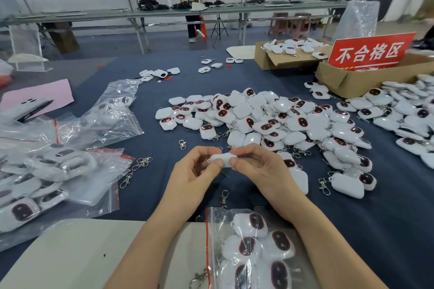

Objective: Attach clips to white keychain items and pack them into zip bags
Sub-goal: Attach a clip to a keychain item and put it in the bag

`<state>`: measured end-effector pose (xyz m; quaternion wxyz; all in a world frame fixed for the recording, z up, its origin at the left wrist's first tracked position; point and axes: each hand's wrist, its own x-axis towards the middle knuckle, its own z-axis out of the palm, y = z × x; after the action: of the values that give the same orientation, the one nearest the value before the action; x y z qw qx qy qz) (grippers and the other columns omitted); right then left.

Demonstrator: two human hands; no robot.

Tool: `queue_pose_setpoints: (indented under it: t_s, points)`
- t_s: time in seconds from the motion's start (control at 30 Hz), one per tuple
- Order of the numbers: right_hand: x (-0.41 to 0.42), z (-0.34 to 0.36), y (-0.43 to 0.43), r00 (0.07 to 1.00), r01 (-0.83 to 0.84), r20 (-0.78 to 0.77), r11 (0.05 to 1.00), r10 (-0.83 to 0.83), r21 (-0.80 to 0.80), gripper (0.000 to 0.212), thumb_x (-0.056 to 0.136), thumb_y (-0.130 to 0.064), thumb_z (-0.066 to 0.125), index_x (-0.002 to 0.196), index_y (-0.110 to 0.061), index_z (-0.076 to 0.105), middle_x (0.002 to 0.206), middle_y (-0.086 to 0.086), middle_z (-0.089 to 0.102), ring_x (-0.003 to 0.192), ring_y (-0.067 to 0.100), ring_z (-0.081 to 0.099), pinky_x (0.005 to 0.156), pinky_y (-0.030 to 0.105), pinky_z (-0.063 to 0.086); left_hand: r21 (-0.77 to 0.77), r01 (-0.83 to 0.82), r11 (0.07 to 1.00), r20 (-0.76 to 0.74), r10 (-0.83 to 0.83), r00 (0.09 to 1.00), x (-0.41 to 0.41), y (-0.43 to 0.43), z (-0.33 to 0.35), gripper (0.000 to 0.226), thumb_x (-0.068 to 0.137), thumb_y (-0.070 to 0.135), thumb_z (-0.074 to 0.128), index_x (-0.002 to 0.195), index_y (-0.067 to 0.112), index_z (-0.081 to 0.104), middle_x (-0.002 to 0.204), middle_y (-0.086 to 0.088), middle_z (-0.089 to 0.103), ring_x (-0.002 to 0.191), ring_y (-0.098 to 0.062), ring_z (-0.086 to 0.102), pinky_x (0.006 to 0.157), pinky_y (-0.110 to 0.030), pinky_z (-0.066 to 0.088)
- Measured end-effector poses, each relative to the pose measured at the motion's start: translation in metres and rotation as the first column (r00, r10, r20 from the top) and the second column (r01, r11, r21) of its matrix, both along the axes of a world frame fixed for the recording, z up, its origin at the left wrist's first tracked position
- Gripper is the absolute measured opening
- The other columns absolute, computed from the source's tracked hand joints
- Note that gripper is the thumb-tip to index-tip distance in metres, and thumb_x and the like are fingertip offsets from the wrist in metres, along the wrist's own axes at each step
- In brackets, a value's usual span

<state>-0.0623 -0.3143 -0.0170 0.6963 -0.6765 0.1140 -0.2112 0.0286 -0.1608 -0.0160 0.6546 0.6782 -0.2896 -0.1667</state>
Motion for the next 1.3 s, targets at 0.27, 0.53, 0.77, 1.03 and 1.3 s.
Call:
queue_pose_setpoints:
  t_s: [0.27, 0.53, 0.77, 1.03, 1.3]
  points:
    - [0.000, 0.002, 0.000, 0.998, 0.053, 0.037, 0.997, -0.055, 0.054, 0.023, 0.089, -0.005, 0.072, 0.100, -0.025, 0.078, 0.096, -0.002, 0.079, 0.094, 0.008, 0.073, 0.081, 0.012, 0.051, 0.078, 0.019, 0.997, 0.059, -0.024, 0.998, -0.001, -0.005, -0.006, 0.020, 0.101, 0.017, 0.060, 0.114, 0.030, 0.069, 0.095, 0.005, 0.077, 0.085, -0.015, 0.073, 0.081, -0.019, 0.055]
    - [0.000, -0.001, -0.001, 0.996, 0.084, 0.000, 0.994, -0.084, 0.073, 0.018, 0.088, -0.010, 0.073, 0.099, -0.024, 0.078, 0.097, -0.006, 0.079, 0.096, 0.004, 0.072, 0.081, 0.011, 0.051, 0.111, 0.026, 0.993, 0.021, -0.028, 0.999, 0.000, -0.007, -0.011, 0.015, 0.104, 0.013, 0.055, 0.106, 0.022, 0.066, 0.077, -0.004, 0.075, 0.065, -0.012, 0.069, 0.066, -0.016, 0.052]
    - [0.003, -0.003, -0.002, 0.998, 0.027, 0.052, 0.988, -0.036, 0.155, 0.024, 0.092, -0.002, 0.067, 0.091, -0.022, 0.080, 0.097, 0.002, 0.078, 0.094, 0.012, 0.072, 0.079, 0.022, 0.058, 0.018, 0.020, 1.000, 0.003, -0.020, 1.000, 0.002, -0.005, -0.008, 0.018, 0.095, 0.009, 0.068, 0.099, 0.026, 0.071, 0.090, -0.002, 0.077, 0.076, -0.012, 0.070, 0.074, -0.020, 0.055]
    - [0.002, 0.003, 0.000, 1.000, 0.004, 0.021, 0.999, -0.003, -0.041, 0.033, 0.095, 0.005, 0.060, 0.090, -0.024, 0.076, 0.086, -0.001, 0.076, 0.085, 0.012, 0.072, 0.078, 0.022, 0.059, -0.033, -0.039, 0.999, 0.040, 0.040, 0.998, -0.002, 0.003, -0.001, 0.022, 0.092, 0.001, 0.069, 0.104, 0.019, 0.071, 0.103, 0.007, 0.077, 0.099, -0.008, 0.071, 0.085, -0.016, 0.053]
    - [-0.015, 0.035, 0.011, 0.983, -0.129, -0.170, 0.916, 0.068, -0.380, 0.028, 0.101, -0.017, 0.057, 0.099, -0.040, 0.073, 0.098, -0.018, 0.074, 0.091, 0.005, 0.069, 0.086, 0.023, 0.056, 0.035, -0.142, 0.989, 0.140, 0.136, 0.981, -0.024, 0.069, -0.009, 0.034, 0.089, 0.000, 0.072, 0.090, 0.033, 0.070, 0.104, 0.014, 0.071, 0.092, -0.007, 0.068, 0.079, -0.011, 0.048]
